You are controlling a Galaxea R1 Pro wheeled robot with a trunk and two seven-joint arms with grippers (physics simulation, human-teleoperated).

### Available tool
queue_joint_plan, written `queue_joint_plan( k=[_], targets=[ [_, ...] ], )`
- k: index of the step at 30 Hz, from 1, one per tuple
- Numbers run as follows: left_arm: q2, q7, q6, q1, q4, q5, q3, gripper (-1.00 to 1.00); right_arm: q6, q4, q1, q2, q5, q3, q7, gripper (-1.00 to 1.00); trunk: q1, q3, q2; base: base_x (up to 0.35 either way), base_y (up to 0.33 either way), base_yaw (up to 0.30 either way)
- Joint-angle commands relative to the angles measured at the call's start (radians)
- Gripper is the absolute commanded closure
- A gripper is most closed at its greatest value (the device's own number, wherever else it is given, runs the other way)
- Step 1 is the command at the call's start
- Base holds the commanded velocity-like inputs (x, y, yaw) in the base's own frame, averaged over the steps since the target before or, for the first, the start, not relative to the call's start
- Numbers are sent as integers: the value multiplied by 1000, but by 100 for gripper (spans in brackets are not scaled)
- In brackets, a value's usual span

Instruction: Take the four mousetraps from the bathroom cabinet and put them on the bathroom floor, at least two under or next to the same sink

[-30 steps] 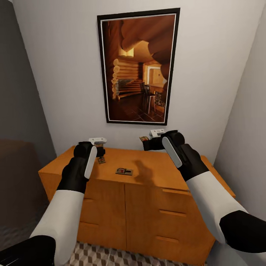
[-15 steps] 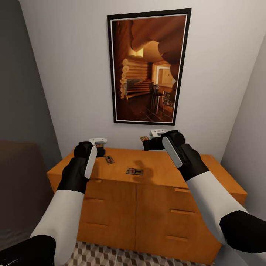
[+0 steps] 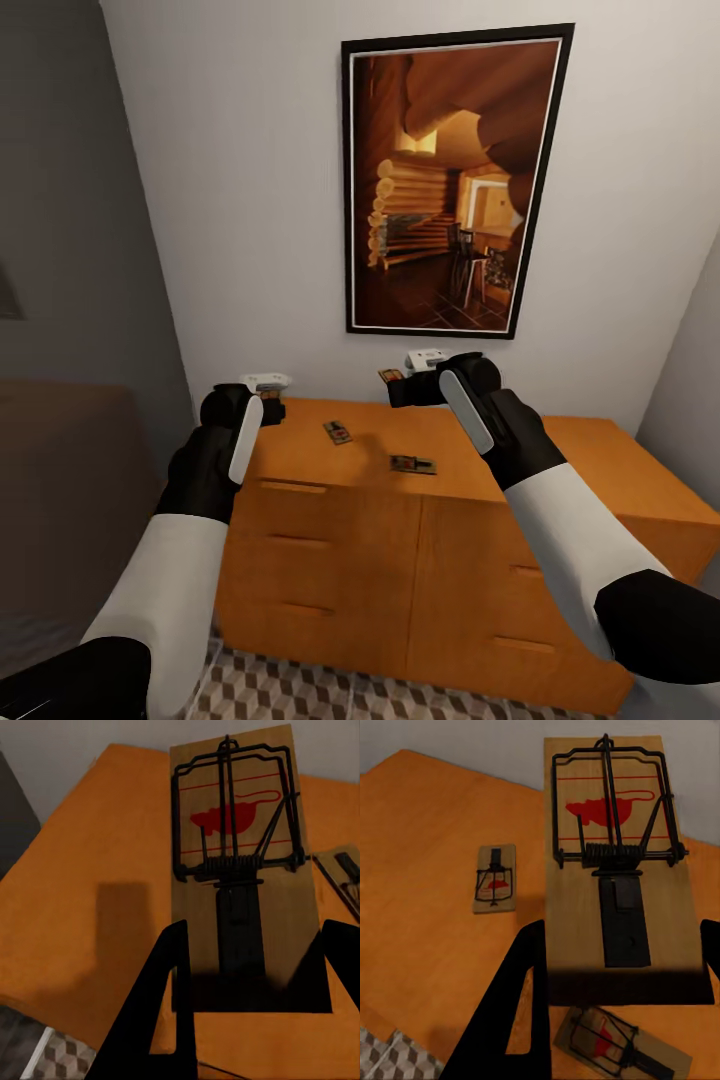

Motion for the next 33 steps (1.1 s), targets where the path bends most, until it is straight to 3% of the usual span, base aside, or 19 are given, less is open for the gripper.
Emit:
queue_joint_plan(
  k=[1,19,33],
  targets=[
    [-1,6,3,-1,-1,6,2,100,4,0,-1,0,-1,0,0,100,0,-1,-1,0,270,0],
    [-1,6,3,-1,1,6,2,100,4,1,-1,0,-2,0,0,100,0,-1,-1,0,18,0],
    [-1,6,3,0,0,6,2,100,4,1,-1,0,-2,-2,1,100,0,-1,-1,-312,0,0]
  ],
)
